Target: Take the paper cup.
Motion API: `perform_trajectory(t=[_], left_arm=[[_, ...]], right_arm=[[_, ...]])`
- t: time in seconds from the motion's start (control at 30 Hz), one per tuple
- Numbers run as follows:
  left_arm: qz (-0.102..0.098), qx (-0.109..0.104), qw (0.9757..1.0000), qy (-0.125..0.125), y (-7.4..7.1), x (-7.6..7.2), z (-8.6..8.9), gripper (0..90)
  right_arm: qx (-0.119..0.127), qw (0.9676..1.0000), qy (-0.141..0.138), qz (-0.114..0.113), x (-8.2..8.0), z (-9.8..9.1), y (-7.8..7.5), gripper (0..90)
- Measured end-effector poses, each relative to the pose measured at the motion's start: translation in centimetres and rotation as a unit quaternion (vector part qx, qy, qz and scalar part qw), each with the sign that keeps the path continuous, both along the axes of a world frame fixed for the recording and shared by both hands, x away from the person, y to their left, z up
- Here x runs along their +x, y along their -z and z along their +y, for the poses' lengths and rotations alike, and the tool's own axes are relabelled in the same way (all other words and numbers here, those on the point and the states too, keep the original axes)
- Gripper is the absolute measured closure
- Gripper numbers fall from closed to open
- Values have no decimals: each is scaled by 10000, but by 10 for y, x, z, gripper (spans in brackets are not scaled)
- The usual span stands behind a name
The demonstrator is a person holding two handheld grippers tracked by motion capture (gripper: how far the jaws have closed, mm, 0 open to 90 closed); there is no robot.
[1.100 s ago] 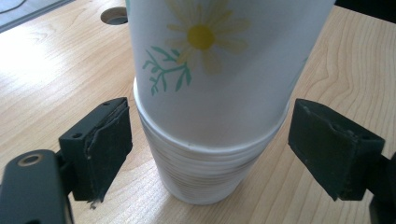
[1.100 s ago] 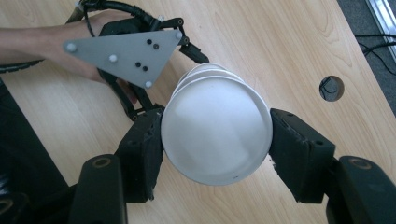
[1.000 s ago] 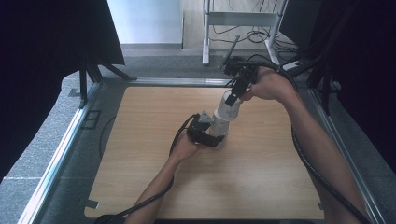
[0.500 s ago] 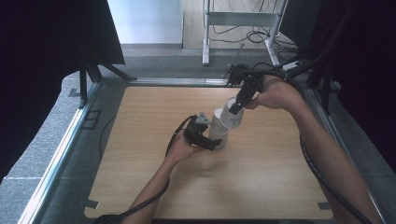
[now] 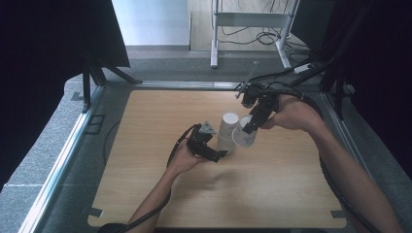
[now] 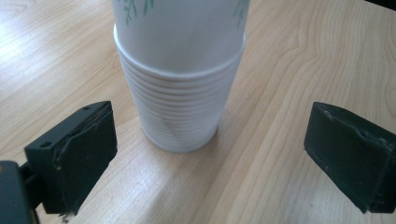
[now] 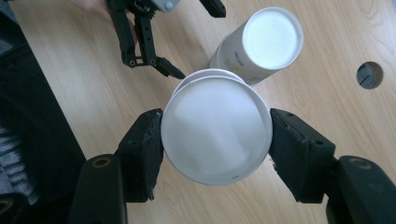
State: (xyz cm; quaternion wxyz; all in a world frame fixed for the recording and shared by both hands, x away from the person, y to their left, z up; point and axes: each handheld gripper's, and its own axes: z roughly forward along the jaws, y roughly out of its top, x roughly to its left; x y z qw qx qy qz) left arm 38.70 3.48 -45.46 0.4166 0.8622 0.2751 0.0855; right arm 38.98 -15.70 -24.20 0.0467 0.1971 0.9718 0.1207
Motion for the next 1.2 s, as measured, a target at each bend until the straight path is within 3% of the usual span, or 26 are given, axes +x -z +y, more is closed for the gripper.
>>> perform_trajectory(t=[0.4,0.93,1.2], left_arm=[[20,-53,10000,57,2,-15,9,28],[114,-35,9996,255,11,-38,16,27],[122,-77,9993,340,13,-47,19,27]], right_arm=[[146,9998,-69,114,-15,-18,24,375],[257,9992,-193,233,-29,-23,51,374],[427,9986,-182,253,-32,-29,69,374]])
